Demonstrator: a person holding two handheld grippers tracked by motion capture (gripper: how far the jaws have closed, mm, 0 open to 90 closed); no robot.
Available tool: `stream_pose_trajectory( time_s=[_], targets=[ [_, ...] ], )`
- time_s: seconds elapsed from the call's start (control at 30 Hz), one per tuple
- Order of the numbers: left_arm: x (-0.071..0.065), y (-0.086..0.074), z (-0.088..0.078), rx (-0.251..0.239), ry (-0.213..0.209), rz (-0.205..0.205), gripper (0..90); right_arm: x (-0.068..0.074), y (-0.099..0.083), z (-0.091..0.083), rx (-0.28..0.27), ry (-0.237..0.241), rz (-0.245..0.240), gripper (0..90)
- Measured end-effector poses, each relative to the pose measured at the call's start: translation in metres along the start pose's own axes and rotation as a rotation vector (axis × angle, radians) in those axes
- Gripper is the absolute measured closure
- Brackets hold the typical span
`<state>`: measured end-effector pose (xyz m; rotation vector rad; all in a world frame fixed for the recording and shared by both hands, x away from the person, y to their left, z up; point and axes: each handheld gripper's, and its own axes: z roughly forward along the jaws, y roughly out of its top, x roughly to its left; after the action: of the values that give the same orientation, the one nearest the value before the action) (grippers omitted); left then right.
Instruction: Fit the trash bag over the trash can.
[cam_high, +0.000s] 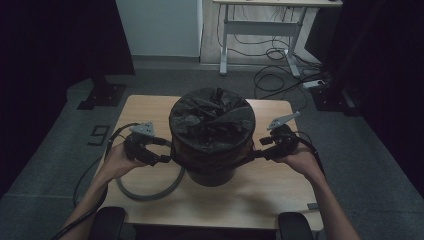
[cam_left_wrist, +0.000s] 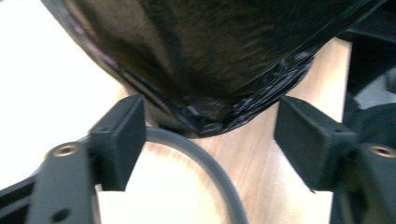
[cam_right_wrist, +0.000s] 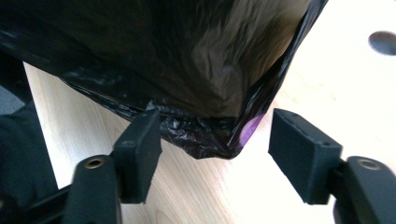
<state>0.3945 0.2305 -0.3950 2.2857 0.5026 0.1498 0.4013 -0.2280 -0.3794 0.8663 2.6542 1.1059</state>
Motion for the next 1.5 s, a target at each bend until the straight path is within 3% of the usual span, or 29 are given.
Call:
stream_pose_trajectory(
  time_s=[0.1,0.3,0.43,0.57,0.73,0.93,1.1,1.3,1.5],
  targets=[
    [0.000,-0.010,0.005,-0.004,0.023,-0.010,15.0,0.002,0.005,-0.008,-0.022,-0.004,-0.001,27.5],
    [0.001,-0.032,0.016,-0.008,0.064,-0.058,12.2,0.004,0.018,-0.022,-0.038,-0.005,-0.002,22.4],
    [0.001,-0.048,0.021,-0.002,0.120,-0.086,10.0,0.005,0.025,-0.031,-0.063,-0.024,0.002,22.5],
    [0.004,-0.065,0.026,-0.001,0.147,-0.113,7.4,0.003,0.030,-0.039,-0.083,-0.028,0.020,24.3],
    [0.007,-0.088,0.033,0.003,0.171,-0.142,2.2,0.002,0.036,-0.048,-0.113,-0.028,0.031,29.2],
    [0.014,-0.116,0.041,-0.003,0.210,-0.189,0.0,0.003,0.047,-0.061,-0.132,-0.031,0.003,41.3],
    [0.019,-0.133,0.048,0.035,0.255,-0.219,0.0,0.004,0.058,-0.069,-0.133,-0.038,-0.009,49.1],
    [0.024,-0.145,0.052,0.066,0.293,-0.233,0.0,0.008,0.080,-0.067,-0.131,-0.049,-0.036,56.0],
    [0.027,-0.153,0.055,0.087,0.296,-0.234,0.0,0.012,0.107,-0.048,-0.118,-0.047,-0.069,52.3]
  ],
)
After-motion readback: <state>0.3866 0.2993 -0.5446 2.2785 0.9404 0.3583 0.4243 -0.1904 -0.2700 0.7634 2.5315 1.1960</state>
